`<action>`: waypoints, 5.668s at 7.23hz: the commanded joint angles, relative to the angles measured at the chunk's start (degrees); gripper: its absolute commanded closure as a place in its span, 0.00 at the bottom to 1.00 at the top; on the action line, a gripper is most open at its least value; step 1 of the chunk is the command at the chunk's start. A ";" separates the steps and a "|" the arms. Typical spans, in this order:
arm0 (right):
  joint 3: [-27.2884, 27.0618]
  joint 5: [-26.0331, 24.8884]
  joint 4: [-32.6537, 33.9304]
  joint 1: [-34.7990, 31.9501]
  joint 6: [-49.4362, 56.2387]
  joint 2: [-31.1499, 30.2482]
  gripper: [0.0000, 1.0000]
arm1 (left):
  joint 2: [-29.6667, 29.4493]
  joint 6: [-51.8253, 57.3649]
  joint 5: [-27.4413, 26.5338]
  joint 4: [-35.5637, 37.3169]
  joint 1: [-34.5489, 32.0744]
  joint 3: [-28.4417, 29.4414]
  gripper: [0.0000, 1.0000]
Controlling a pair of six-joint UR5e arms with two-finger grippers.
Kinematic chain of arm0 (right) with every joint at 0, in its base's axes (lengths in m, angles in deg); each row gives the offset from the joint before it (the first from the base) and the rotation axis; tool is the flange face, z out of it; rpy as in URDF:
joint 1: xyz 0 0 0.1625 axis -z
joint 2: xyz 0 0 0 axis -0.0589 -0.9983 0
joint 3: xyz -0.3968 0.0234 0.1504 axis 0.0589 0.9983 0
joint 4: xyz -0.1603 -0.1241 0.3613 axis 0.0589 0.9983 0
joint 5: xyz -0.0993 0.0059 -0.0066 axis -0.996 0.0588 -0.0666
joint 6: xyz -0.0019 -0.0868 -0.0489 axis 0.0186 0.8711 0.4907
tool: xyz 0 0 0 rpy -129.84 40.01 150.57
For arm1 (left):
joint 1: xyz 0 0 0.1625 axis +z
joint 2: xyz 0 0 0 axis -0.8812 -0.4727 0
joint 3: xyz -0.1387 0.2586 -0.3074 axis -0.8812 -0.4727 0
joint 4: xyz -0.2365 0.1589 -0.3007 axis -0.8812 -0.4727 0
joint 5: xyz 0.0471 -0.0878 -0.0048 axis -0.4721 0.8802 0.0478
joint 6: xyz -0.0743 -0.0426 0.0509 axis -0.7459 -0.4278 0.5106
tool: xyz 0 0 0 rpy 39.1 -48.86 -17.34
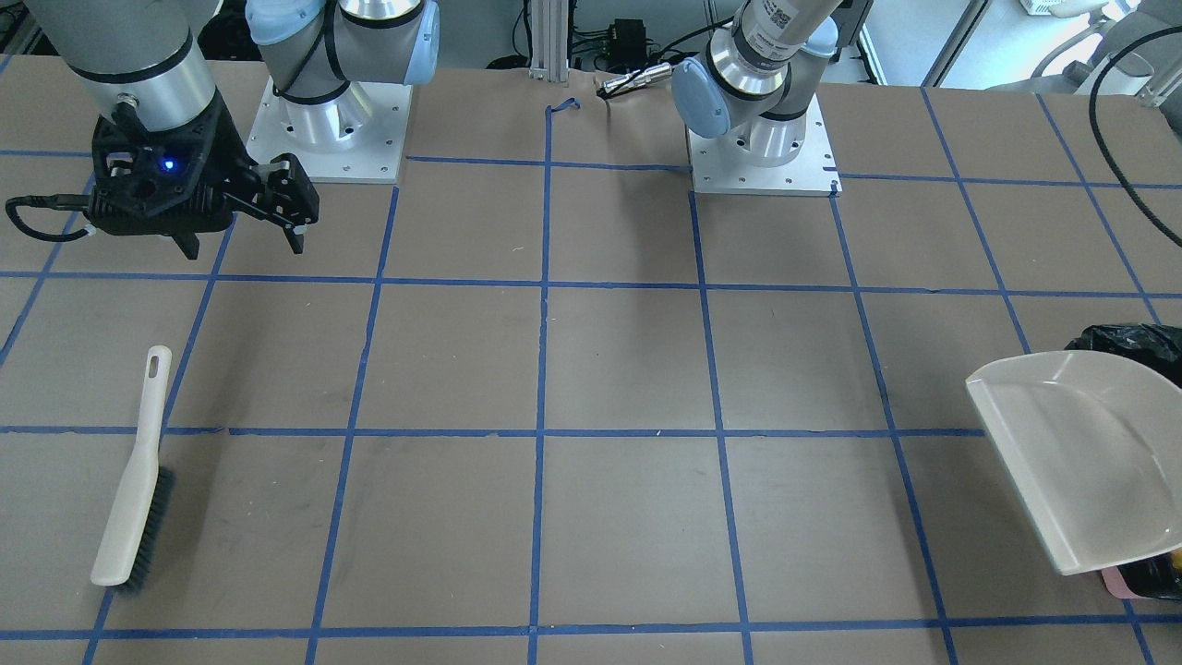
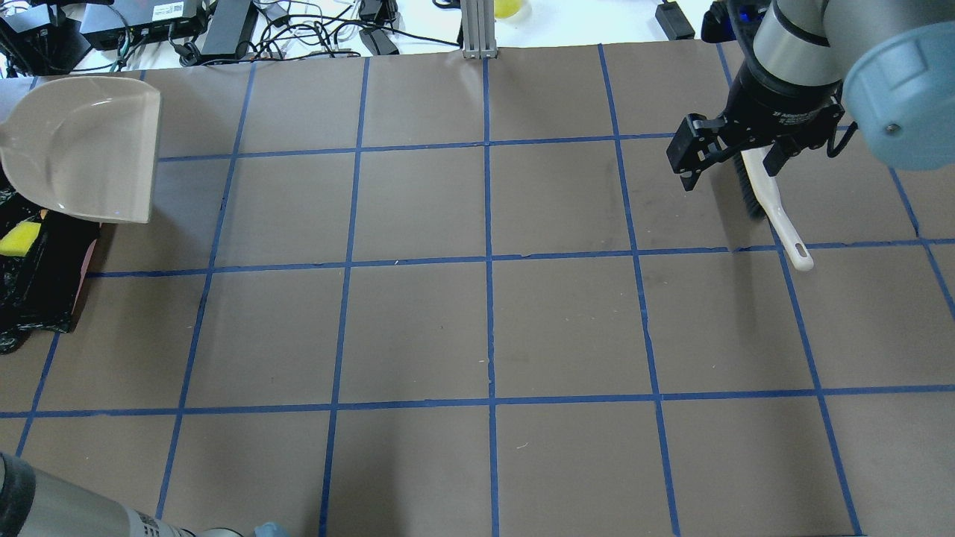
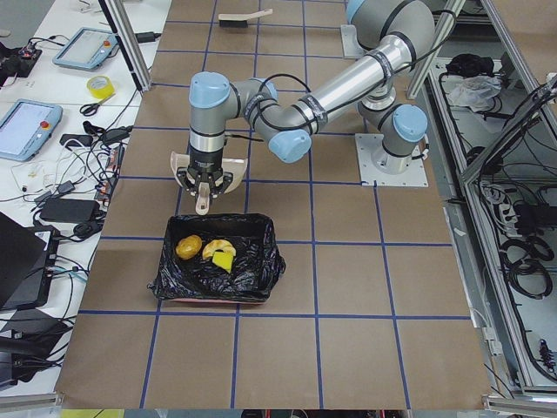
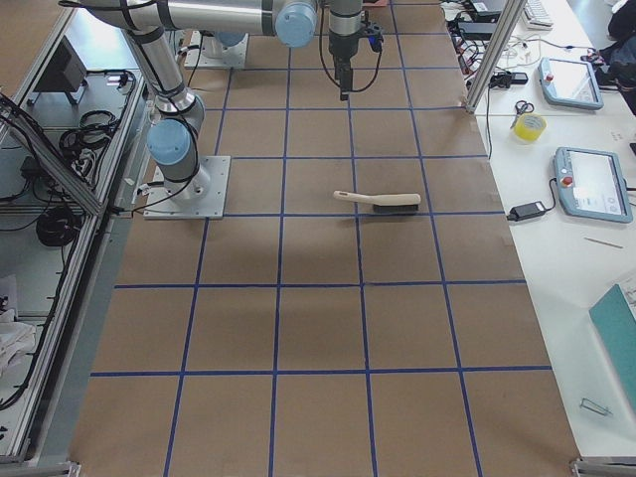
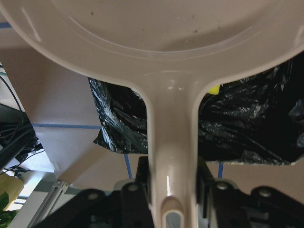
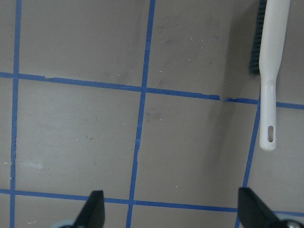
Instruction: Sweep and dump trash into bin
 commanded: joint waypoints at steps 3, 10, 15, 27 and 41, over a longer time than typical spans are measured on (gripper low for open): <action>-0.12 -0.09 0.00 0.00 0.00 -0.01 0.00 | 1.99 -22.73 0.34 -9.45 -13.10 -0.95 1.00; -0.12 -0.09 0.00 0.00 -0.09 0.08 0.00 | -8.90 -8.16 0.87 -2.34 -22.62 -1.30 1.00; -0.21 -0.09 0.00 0.00 0.00 -0.01 0.00 | -11.20 -10.00 4.30 0.20 -25.26 -3.05 1.00; -1.09 -0.27 0.09 0.00 0.62 0.17 0.00 | -13.22 -9.92 4.12 6.97 -23.25 -6.05 1.00; -1.44 -0.35 0.18 0.00 0.26 0.08 0.00 | 17.43 -86.70 7.55 -26.84 -25.79 -5.70 0.00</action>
